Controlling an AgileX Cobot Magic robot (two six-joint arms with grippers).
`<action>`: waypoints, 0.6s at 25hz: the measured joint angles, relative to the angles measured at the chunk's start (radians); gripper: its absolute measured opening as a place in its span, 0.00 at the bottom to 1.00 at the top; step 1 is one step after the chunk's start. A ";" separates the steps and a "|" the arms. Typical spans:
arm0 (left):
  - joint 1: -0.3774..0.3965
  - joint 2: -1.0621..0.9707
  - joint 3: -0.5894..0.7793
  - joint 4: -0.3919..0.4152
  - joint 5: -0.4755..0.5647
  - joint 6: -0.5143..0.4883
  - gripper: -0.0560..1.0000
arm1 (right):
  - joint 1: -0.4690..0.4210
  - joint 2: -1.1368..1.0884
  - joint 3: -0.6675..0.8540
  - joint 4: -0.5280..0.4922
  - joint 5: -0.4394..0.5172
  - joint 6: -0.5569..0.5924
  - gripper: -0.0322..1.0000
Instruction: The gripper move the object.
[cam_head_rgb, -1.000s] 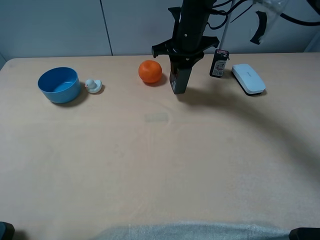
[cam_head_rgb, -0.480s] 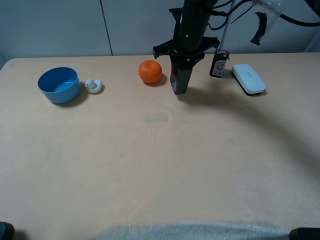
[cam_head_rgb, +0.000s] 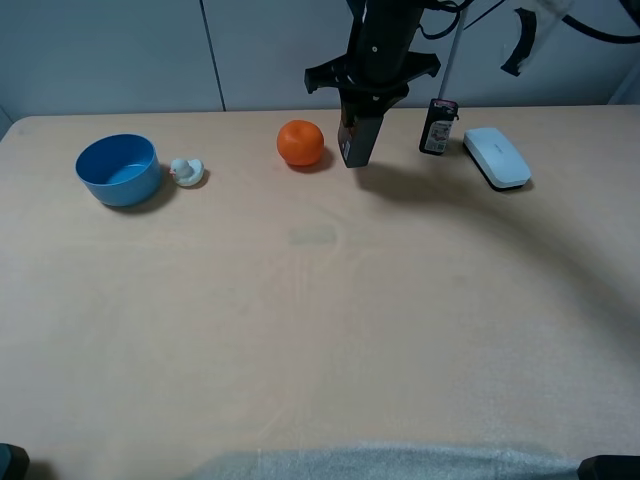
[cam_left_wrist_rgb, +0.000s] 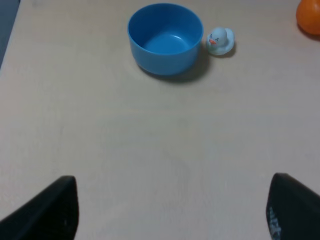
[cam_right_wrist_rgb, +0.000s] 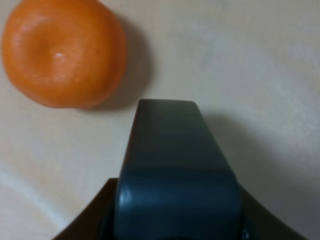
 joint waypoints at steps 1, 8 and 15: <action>0.000 0.000 0.000 0.000 0.000 0.000 0.83 | 0.000 0.004 -0.001 -0.002 0.002 0.000 0.32; 0.000 0.000 0.000 0.000 0.000 0.000 0.83 | 0.000 0.063 -0.002 0.006 0.022 -0.006 0.32; 0.000 0.000 0.000 0.000 0.000 0.000 0.83 | 0.000 0.065 -0.039 0.006 0.031 -0.007 0.32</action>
